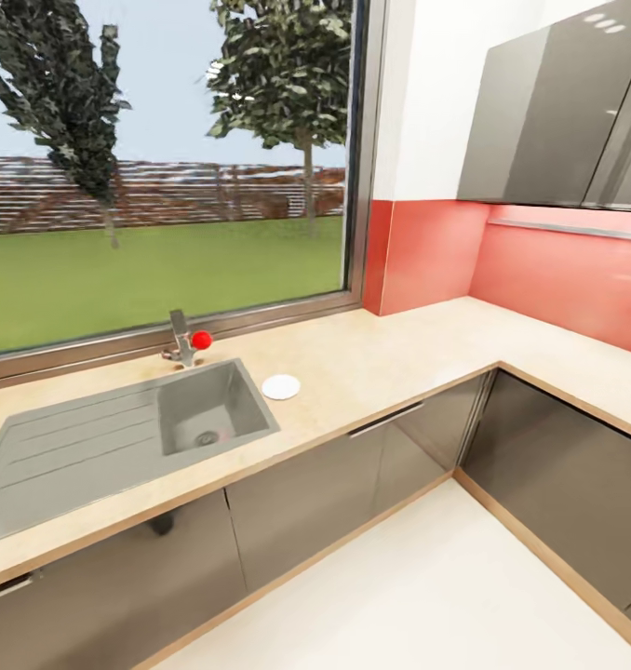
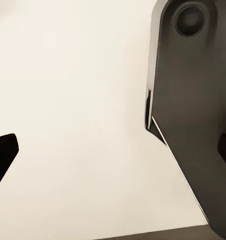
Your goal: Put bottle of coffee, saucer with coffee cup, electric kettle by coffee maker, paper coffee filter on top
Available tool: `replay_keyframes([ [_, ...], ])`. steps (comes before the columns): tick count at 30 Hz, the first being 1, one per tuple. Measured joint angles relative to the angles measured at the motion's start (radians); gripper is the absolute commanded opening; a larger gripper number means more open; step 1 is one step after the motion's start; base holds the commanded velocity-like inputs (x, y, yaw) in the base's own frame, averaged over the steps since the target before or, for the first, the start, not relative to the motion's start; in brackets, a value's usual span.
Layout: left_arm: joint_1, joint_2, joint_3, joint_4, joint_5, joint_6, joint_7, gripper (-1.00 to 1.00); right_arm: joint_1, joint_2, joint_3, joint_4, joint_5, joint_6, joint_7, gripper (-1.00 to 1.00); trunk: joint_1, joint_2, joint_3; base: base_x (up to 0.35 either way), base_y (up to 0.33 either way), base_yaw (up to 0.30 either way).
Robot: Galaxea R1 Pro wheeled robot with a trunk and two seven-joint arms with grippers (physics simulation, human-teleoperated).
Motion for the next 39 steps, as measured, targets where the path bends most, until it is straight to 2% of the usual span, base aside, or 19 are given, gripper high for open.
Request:
replay_keyframes([
  [11,0.000,0.000,0.000,0.000,0.000,-0.002,0.001,1.00,0.000,0.000,0.000,0.000,0.000,0.000,0.000,1.00,0.000,0.000,0.000,0.207,-0.228,0.080],
  [26,0.000,-0.001,0.000,0.000,0.000,-0.007,0.009,1.00,0.000,0.002,0.000,0.000,0.000,0.000,0.000,1.00,0.000,0.000,0.000,0.166,-0.248,0.266],
  [39,0.000,-0.001,0.000,0.000,0.000,-0.011,0.009,1.00,0.000,0.002,0.000,0.000,0.000,0.000,0.000,1.00,0.000,0.000,0.000,0.018,-0.286,0.276],
])
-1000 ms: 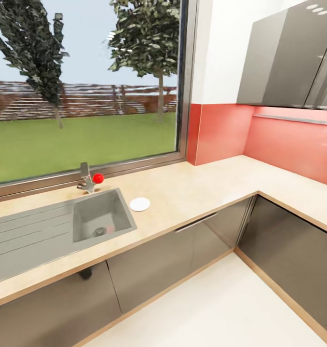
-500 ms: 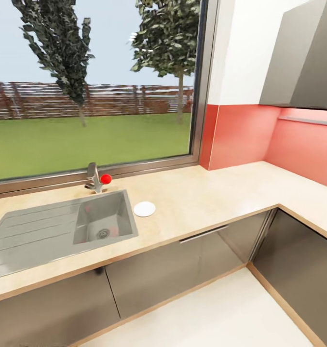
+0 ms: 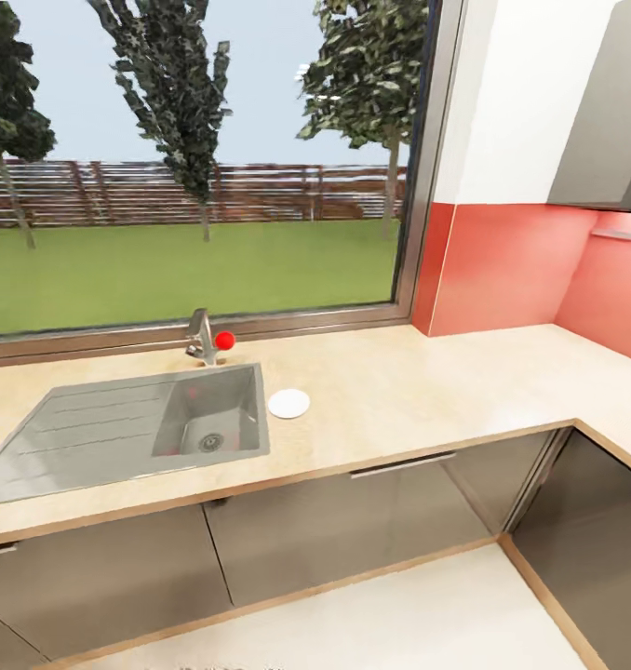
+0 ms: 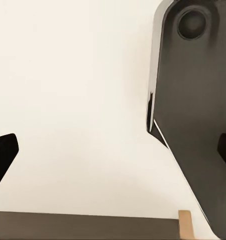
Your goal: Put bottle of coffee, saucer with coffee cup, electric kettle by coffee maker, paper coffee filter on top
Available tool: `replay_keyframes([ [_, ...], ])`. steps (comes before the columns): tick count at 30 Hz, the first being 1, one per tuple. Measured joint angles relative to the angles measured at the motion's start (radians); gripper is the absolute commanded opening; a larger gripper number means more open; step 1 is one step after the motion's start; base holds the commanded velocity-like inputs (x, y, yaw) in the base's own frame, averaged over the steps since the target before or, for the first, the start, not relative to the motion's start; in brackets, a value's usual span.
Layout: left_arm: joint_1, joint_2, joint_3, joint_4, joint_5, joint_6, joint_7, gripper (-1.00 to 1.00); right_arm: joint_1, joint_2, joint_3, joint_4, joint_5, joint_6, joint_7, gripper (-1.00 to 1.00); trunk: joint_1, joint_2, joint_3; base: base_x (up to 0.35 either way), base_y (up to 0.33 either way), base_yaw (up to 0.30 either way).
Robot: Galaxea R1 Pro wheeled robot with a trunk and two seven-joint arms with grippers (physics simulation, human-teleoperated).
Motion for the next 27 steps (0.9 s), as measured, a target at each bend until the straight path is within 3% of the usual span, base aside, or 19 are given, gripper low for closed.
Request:
replay_keyframes([
  [16,0.000,-0.002,0.000,0.000,0.000,-0.002,0.000,1.00,0.000,0.000,0.000,0.000,0.000,0.000,0.000,1.00,0.000,0.000,0.000,0.000,-0.284,0.276],
  [27,0.000,0.000,0.000,-0.005,0.001,-0.003,-0.001,1.00,0.000,0.000,0.000,0.000,0.000,0.000,0.000,1.00,0.000,0.000,0.000,0.000,-0.037,0.267],
])
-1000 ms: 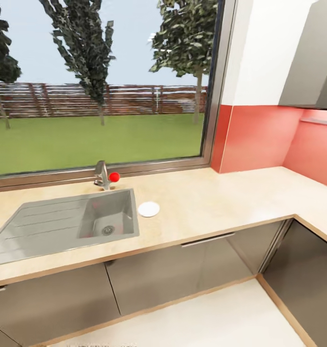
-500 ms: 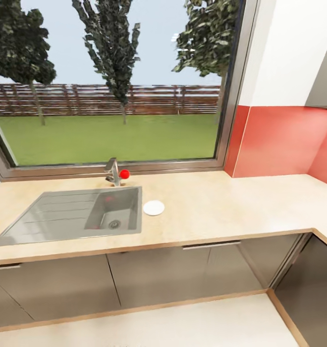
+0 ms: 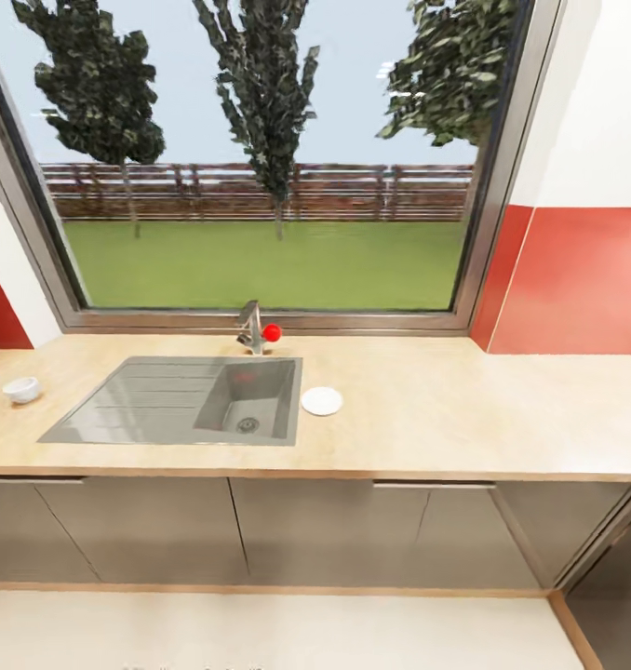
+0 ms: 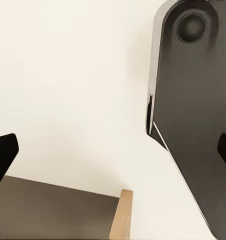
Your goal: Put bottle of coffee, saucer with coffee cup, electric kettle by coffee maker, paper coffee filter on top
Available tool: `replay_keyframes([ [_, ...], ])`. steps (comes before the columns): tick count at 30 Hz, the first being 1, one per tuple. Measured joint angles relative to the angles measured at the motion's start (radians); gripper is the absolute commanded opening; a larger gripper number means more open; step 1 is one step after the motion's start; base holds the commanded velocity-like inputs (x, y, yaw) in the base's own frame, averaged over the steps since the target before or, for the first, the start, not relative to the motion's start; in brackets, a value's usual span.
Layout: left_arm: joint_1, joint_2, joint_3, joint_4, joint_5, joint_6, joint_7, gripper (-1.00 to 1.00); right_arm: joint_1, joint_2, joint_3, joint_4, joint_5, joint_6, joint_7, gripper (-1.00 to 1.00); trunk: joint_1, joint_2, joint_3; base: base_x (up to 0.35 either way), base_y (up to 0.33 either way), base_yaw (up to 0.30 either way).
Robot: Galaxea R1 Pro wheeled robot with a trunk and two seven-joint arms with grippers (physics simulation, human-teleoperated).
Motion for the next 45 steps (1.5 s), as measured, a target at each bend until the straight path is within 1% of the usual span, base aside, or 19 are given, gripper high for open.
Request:
replay_keyframes([
  [8,0.000,-0.003,0.000,-0.001,-0.001,0.001,-0.003,1.00,0.000,0.000,0.001,0.000,0.000,0.000,0.000,1.00,0.000,0.001,0.000,0.000,-0.062,0.065],
  [31,0.000,-0.002,0.000,0.002,-0.001,0.001,-0.003,1.00,0.000,-0.007,0.000,0.001,0.000,-0.001,0.000,1.00,0.000,0.000,0.000,-0.005,-0.257,0.001],
  [45,0.000,0.000,0.000,0.002,-0.001,0.000,-0.002,1.00,0.000,-0.005,0.001,0.000,0.000,-0.001,0.000,1.00,0.000,0.000,0.000,-0.010,-0.030,0.000],
])
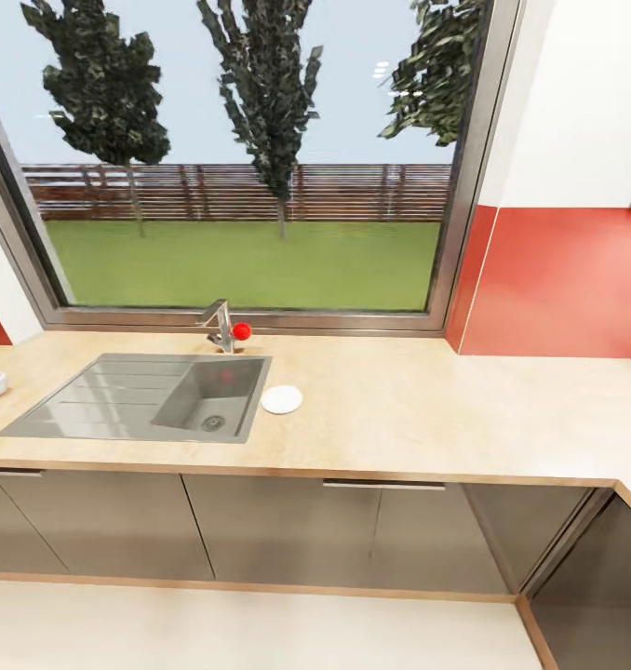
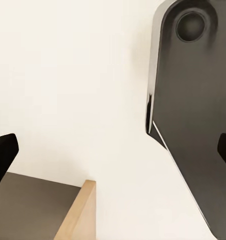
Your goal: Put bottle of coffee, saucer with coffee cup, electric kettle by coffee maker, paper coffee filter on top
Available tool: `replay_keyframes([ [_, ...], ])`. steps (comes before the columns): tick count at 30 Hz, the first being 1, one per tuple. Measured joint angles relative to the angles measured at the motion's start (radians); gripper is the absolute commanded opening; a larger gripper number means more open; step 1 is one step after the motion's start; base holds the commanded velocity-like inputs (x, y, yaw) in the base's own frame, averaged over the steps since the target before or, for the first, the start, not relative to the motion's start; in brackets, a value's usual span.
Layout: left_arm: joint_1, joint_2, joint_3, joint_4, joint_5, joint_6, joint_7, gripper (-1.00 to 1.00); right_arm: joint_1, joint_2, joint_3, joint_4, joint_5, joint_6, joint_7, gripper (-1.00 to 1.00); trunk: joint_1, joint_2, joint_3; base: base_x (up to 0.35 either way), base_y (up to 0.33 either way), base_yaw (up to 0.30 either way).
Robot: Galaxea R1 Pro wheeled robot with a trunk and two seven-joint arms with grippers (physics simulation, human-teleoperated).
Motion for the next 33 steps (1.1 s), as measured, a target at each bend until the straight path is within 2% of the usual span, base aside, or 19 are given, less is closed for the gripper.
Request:
replay_keyframes([
  [12,0.000,0.000,-0.001,-0.002,0.001,-0.001,0.000,1.00,0.000,0.001,-0.001,0.000,-0.001,0.000,0.000,1.00,0.000,0.000,0.000,0.000,0.000,0.000],
  [19,-0.015,-0.001,-0.001,-0.019,0.002,-0.002,-0.007,1.00,0.000,0.001,0.000,0.000,-0.001,-0.002,0.000,1.00,0.000,0.000,0.008,0.000,0.000,0.000],
  [26,-0.040,-0.024,0.001,-0.035,0.003,-0.002,-0.011,1.00,0.000,0.003,0.000,0.001,0.000,-0.001,0.002,1.00,0.000,0.000,0.018,0.000,0.000,0.000],
  [33,-0.042,-0.022,0.005,-0.048,0.008,-0.003,-0.010,1.00,0.000,0.001,-0.001,0.003,-0.002,0.001,0.002,1.00,0.000,0.000,0.029,0.000,0.000,0.000],
])
